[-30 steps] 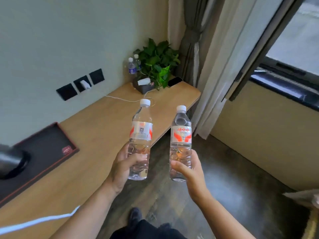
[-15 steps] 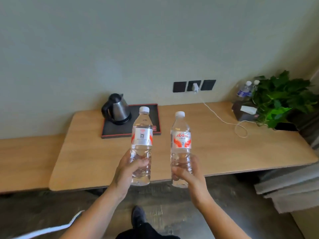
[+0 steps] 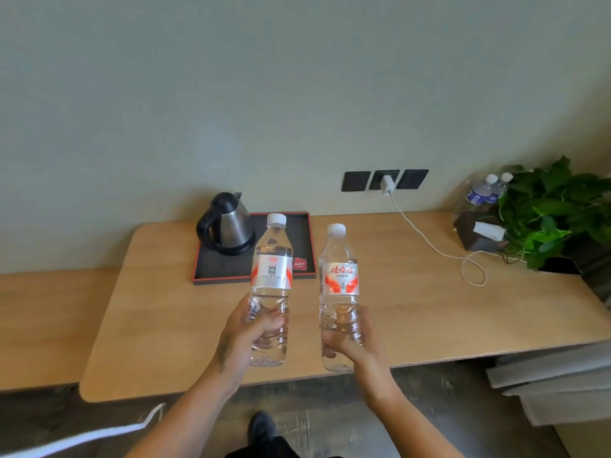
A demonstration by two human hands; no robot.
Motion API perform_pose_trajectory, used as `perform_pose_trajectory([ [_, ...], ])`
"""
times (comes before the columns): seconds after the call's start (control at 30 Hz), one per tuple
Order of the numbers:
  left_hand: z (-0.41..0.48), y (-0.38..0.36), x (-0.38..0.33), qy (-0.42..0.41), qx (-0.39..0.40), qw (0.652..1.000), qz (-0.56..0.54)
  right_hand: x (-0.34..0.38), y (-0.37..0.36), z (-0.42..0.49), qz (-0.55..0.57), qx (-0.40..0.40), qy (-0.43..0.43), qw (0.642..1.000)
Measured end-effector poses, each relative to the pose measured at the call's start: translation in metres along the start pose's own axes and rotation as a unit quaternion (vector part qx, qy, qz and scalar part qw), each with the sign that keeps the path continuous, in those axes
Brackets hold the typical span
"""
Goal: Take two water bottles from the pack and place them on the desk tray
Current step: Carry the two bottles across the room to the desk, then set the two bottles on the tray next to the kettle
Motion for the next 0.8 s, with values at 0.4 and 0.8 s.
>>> perform_pose_trajectory([
  [0.4, 0.057, 0.032, -0.007, 0.032, 0.024, 0.999, 0.012, -0.001, -0.045, 0.053, -0.018, -0.028, -0.007, 0.999],
  [0.8, 0.078, 0.031, -0.016, 0.048, -0.018, 0.999, -0.006, 0.013, -0.052, 0.106, -0.027, 0.029, -0.019, 0.999],
])
Point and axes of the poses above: each hand's wrist, its own z-axis towards the middle knuckle, its own y-axis out of the back of the hand, x = y × z, the point moved 6 cm from there along z, towards the middle knuckle, and after that the axes turned 4 degrees about -y, right-handed, at the moved point
